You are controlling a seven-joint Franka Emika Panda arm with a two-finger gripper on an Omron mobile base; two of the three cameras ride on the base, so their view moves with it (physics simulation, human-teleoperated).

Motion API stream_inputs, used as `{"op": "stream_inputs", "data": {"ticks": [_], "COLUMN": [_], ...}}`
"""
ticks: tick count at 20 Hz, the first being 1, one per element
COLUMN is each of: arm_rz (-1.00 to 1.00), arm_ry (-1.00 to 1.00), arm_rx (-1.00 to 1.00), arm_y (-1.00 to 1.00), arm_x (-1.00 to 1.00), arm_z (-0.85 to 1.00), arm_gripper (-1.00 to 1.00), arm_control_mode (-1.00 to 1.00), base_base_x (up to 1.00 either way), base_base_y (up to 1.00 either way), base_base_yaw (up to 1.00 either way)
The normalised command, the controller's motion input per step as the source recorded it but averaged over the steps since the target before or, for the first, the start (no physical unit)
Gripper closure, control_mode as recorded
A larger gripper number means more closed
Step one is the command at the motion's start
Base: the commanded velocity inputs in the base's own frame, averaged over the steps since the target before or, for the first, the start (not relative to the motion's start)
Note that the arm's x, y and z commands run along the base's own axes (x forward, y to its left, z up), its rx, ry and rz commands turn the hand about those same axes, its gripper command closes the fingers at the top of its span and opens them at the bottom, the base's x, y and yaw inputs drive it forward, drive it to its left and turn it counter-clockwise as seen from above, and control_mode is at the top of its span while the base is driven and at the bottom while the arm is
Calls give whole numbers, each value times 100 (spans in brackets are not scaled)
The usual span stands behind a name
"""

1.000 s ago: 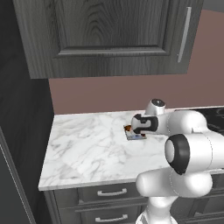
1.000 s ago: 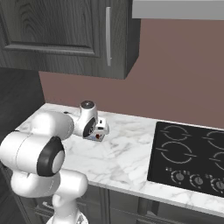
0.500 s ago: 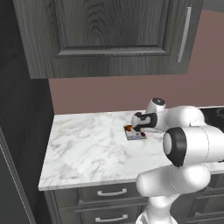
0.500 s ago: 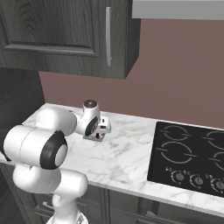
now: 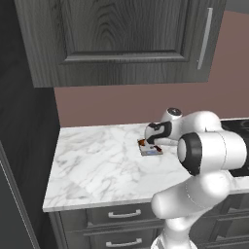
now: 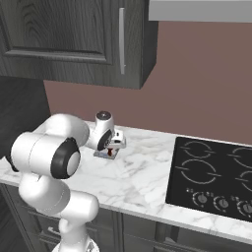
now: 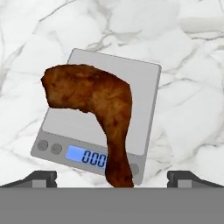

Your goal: Take the chicken drumstick from the fridge and place it on the digital scale on the counter by the fridge. Wait a few seconds for a reading, then move it to the plate on the dining counter.

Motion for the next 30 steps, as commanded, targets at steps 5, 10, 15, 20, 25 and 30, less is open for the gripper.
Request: {"op": "stream_inputs", "data": {"ticks": [5,10,15,20,25,30], "arm_rz": [0,0,0,0,0,0], "arm_ry": [0,0,0,0,0,0], "arm_rx": [0,0,0,0,0,0], "arm_y": [0,0,0,0,0,0], "arm_x": [5,6,14,20,4,0], "arm_z": [-16,-19,-15,-15,-5,0], "arm_gripper": [-100,-100,-100,-100,-100,-100], "arm_control_mode": [-100,-100,-100,-100,-100,-100], "base_base_x": [0,0,0,0,0,0], "base_base_y": [0,0,0,0,0,0], "base_base_yaw": [0,0,0,0,0,0]}}
